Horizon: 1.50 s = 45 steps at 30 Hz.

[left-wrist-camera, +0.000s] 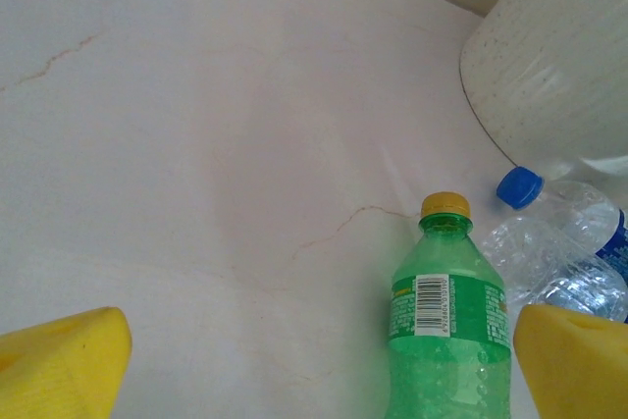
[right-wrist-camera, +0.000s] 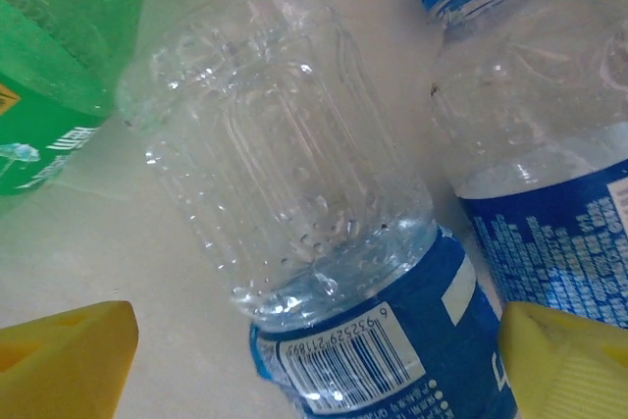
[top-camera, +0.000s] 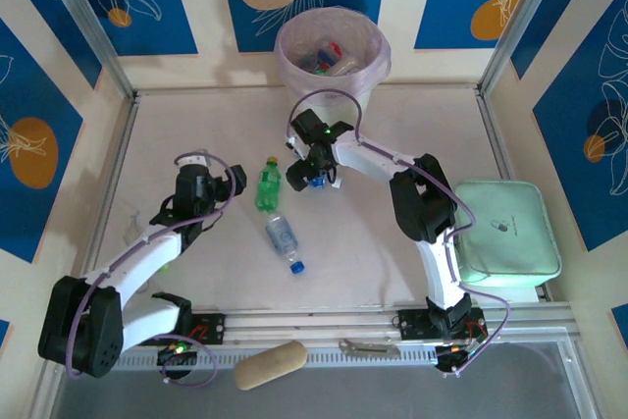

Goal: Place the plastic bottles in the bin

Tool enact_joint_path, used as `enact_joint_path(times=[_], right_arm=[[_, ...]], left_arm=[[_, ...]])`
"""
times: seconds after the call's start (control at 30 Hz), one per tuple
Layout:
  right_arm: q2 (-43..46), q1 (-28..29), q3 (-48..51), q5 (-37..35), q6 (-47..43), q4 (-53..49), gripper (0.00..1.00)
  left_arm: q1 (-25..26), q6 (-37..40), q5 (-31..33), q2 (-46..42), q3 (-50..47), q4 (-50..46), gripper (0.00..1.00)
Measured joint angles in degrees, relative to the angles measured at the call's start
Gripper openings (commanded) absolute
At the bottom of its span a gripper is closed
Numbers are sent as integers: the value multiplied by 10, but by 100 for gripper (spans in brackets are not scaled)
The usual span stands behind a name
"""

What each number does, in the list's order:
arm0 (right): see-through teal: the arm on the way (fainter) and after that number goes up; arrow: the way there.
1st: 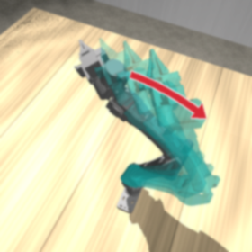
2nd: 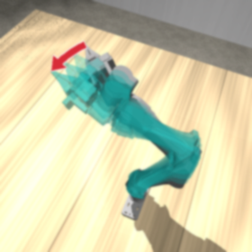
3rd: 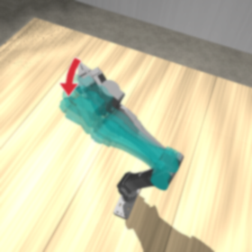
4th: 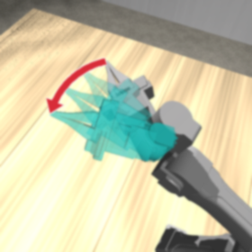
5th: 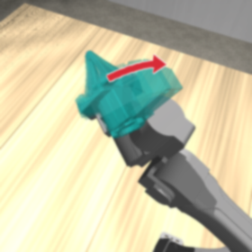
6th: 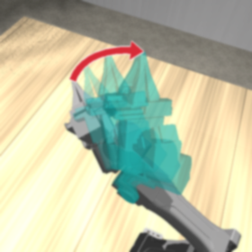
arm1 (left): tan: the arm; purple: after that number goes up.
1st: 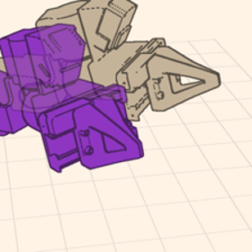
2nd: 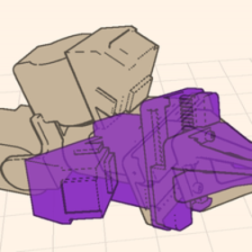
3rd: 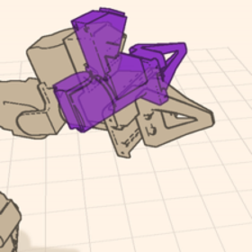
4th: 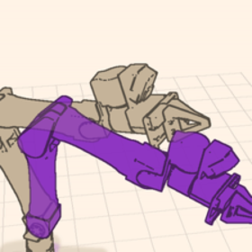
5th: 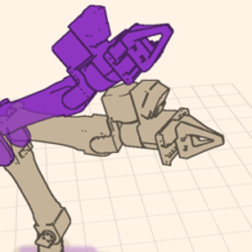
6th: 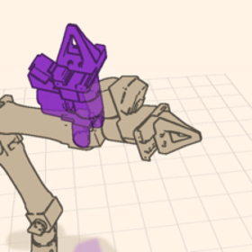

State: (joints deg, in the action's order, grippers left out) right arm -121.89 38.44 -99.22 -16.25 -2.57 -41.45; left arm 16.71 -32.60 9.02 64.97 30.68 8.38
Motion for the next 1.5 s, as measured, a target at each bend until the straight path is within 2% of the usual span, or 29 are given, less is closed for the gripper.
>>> enact_joint_path(times=[0.47, 0.6, 0.77, 1.07, 1.27, 1.5], right_arm=[[-61, 23, -35, -33, -50, -19, 88], [-62, 23, -37, -33, -57, -19, 78], [-62, 23, -37, -33, -61, -19, 73], [-55, 25, -30, -28, -64, -2, 49], [-3, 23, 37, 5, -53, 35, 49], [153, 8, 98, 70, -11, 93, 50]], left_arm=[[-1, -16, -11, 12, 0, 14, 99], [-1, -16, -11, 11, 0, 14, 100], [-1, -16, -11, 10, 0, 14, 100], [-1, -17, -11, 10, 0, 14, 100], [-1, -17, -10, 10, 0, 14, 100], [-2, -20, -14, 16, 0, 19, 100]])
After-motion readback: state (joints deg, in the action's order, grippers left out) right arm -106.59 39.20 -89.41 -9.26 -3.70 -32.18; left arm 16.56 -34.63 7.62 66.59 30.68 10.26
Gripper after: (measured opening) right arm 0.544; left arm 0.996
